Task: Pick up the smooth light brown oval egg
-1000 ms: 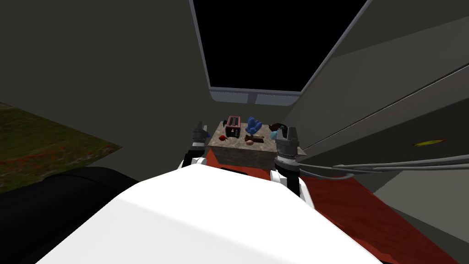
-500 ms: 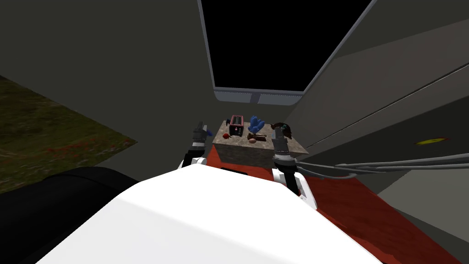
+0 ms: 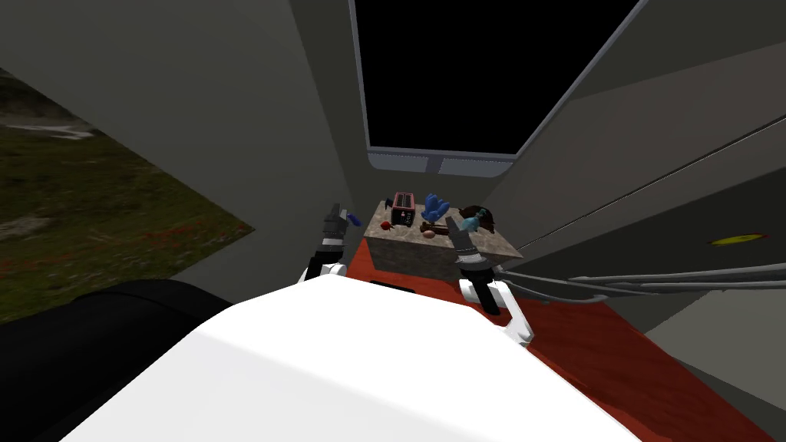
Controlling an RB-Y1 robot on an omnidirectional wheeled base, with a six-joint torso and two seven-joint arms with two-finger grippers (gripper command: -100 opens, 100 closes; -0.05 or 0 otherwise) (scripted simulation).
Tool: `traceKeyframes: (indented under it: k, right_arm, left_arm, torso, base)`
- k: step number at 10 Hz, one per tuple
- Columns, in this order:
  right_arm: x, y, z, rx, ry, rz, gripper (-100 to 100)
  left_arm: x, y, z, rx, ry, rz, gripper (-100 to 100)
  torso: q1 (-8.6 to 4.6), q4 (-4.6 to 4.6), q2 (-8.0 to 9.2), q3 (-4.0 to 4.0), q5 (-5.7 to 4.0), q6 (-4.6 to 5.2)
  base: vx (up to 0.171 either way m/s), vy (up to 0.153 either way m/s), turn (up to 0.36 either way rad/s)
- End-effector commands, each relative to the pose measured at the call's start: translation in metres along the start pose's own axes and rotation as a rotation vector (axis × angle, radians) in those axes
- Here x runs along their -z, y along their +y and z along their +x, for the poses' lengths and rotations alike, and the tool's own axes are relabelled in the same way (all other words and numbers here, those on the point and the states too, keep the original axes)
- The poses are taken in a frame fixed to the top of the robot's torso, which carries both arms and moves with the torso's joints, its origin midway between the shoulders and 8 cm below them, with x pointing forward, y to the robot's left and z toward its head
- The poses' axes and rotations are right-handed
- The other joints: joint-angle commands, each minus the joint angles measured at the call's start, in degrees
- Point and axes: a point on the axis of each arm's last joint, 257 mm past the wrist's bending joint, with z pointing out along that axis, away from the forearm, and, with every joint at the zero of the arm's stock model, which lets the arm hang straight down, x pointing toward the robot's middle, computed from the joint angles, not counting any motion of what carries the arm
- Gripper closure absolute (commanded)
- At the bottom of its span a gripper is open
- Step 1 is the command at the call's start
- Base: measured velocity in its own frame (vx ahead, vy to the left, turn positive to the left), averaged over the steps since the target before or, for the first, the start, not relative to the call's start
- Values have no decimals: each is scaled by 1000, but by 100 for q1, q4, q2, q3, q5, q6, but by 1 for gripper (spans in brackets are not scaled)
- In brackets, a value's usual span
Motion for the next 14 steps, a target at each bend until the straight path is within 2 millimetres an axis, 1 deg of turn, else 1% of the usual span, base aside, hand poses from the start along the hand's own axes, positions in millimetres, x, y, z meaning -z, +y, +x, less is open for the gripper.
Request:
traceKeyframes:
  k: [1, 2, 3, 4, 6, 7, 8, 9, 10, 11, 12, 13, 14]
  right_arm:
    - [1, -16, 13, 108, 70, 11, -100]
    - [2, -26, 19, 179, 112, 15, -100]
    - [5, -41, 27, 248, 160, 26, -100]
    - [6, -42, 28, 263, 171, 22, -100]
    - [14, -70, 40, 412, 265, 35, -100]
    - [15, -71, 40, 425, 277, 29, -100]
    - [20, -87, 45, 505, 329, 33, -100]
    - [21, -87, 45, 509, 333, 31, -100]
    - [28, -104, 49, 590, 387, 33, -100]
    - [28, -104, 48, 593, 390, 32, -100]
    - [35, -120, 50, 678, 446, 28, -100]
    - [36, -122, 51, 677, 448, 31, -100]
    - [46, -139, 52, 760, 506, 30, -100]
  left_arm:
    - [0, 0, 0, 0, 0, 0, 0]
    - [0, 0, 0, 0, 0, 0, 0]
    - [0, 0, 0, 0, 0, 0, 0]
    - [0, 0, 0, 0, 0, 0, 0]
    - [0, 0, 0, 0, 0, 0, 0]
    - [0, 0, 0, 0, 0, 0, 0]
    - [0, 0, 0, 0, 0, 0, 0]
    - [0, 0, 0, 0, 0, 0, 0]
    - [0, 0, 0, 0, 0, 0, 0]
    - [0, 0, 0, 0, 0, 0, 0]
    - [0, 0, 0, 0, 0, 0, 0]
    - [0, 0, 0, 0, 0, 0, 0]
    - [0, 0, 0, 0, 0, 0, 0]
  torso:
    - [0, 0, 0, 0, 0, 0]
    - [3, 1, 5, 3, 1, 0]
    - [6, 1, 6, 4, 1, 0]
    - [9, 1, 7, 4, 2, 0]
    - [-6, 0, 0, 0, -1, 1]
    - [-2, 0, -1, 0, 0, 0]
    - [-6, 0, -4, -2, 0, 3]
    - [-6, -1, -3, -2, -1, 1]
    - [-10, -1, -6, -3, -1, 3]
    - [-12, -1, -9, -4, -2, 1]
    - [-12, -2, -9, -5, -2, 3]
    - [-7, -2, -9, -5, -1, 1]
    - [-10, -2, -11, -6, -2, 3]
  base:
    - [-72, 64, 94]
    - [-74, 76, 116]
    - [-75, 83, 119]
    - [-51, 47, 31]
    - [-46, 44, 107]
    - [-34, 43, 39]
    - [-41, 44, 87]
    - [-31, 31, 42]
    - [-22, 28, 85]
    - [-22, 28, 60]
    - [-26, 43, 115]
    - [-19, 33, 42]
    - [-17, 41, 101]
